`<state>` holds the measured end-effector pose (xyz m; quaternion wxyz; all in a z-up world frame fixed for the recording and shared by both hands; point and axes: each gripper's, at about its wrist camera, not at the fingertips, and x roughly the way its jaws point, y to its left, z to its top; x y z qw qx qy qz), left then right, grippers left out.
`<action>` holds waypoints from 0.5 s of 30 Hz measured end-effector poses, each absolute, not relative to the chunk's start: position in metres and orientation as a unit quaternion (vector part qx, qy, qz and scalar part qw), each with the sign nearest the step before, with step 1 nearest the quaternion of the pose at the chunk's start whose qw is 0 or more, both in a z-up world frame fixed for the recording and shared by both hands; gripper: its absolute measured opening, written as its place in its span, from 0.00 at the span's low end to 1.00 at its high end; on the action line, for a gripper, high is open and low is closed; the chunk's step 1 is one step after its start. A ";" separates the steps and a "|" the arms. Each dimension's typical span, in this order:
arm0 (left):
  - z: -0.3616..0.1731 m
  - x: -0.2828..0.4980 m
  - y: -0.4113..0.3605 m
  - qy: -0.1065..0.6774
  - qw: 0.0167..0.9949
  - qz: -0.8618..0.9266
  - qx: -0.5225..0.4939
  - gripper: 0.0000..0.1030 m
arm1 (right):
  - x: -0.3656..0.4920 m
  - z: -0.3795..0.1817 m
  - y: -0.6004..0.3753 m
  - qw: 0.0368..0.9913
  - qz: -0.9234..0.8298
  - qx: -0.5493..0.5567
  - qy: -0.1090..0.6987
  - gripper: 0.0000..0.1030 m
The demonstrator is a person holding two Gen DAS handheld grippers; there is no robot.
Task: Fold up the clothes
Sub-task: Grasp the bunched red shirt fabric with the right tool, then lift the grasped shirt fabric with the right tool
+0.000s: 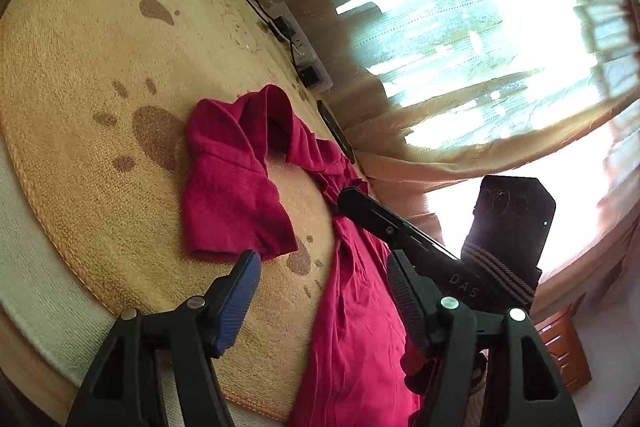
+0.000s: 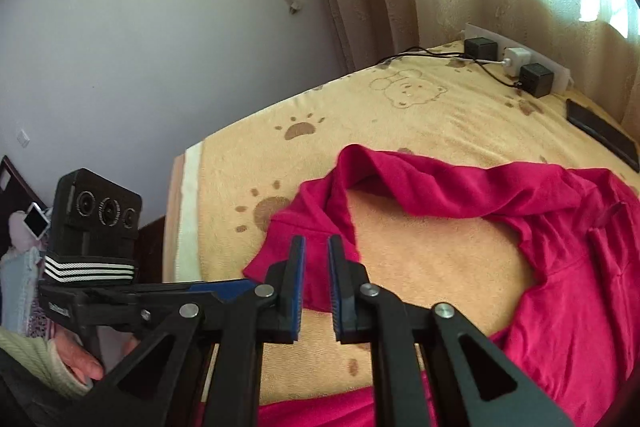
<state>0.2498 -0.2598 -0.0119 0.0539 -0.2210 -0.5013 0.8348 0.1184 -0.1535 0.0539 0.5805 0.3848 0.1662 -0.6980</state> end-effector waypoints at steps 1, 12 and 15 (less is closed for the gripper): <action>-0.010 0.254 -0.261 -0.495 0.043 0.840 -0.218 0.65 | 0.115 0.050 -0.154 0.581 -0.690 0.396 0.170 0.16; -0.011 0.264 -0.276 -0.492 0.006 0.845 -0.210 0.65 | 0.123 0.009 -0.176 0.591 -0.654 0.439 0.172 0.62; -0.011 0.268 -0.277 -0.496 0.008 0.844 -0.206 0.65 | 0.132 0.002 -0.182 0.584 -0.661 0.430 0.193 0.18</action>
